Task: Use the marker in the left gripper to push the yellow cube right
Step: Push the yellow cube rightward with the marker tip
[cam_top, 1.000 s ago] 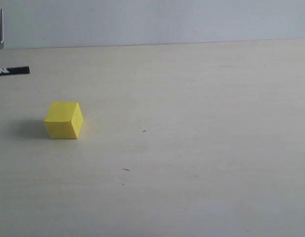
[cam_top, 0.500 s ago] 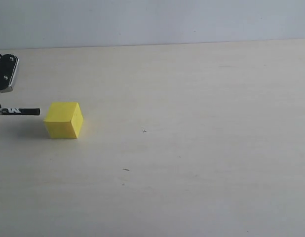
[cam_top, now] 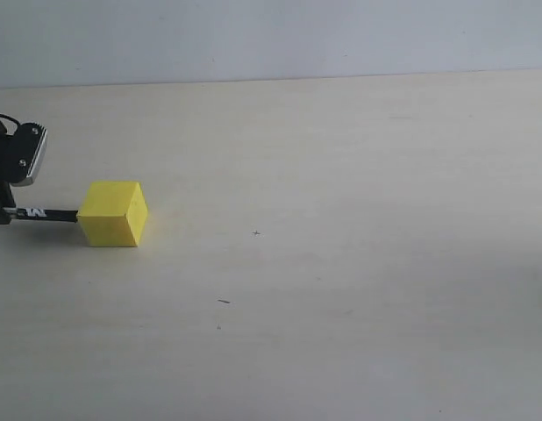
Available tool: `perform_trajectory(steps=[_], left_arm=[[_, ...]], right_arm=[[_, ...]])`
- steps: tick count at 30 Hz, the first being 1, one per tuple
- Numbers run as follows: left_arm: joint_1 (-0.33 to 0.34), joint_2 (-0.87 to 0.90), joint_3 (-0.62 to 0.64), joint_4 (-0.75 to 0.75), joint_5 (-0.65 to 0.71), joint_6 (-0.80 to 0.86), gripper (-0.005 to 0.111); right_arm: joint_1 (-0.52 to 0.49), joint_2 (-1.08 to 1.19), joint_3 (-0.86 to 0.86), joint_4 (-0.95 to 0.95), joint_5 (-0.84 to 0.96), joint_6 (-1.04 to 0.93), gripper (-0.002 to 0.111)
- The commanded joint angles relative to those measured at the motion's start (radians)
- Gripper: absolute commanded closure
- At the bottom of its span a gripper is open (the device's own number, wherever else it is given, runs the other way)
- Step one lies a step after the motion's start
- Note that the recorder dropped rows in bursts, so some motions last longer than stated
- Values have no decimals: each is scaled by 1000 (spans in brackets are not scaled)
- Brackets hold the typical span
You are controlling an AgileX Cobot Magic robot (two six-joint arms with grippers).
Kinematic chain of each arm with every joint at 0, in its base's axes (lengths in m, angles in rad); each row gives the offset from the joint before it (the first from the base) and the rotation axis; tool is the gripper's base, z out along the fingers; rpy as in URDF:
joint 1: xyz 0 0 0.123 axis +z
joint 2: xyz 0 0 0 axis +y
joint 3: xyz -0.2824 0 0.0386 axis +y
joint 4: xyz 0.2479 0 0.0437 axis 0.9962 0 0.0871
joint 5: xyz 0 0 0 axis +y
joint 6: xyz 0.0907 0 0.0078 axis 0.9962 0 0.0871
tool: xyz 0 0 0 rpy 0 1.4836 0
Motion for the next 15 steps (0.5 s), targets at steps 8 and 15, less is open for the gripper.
perform_trajectory(steps=[8, 15], left_arm=[[-55, -3, -49, -114, 82, 29, 107], [-166, -3, -49, -106, 80, 22, 107]], right_arm=[[-3, -6, 4, -6, -5, -3, 108], [-3, -6, 4, -6, -5, -3, 108]])
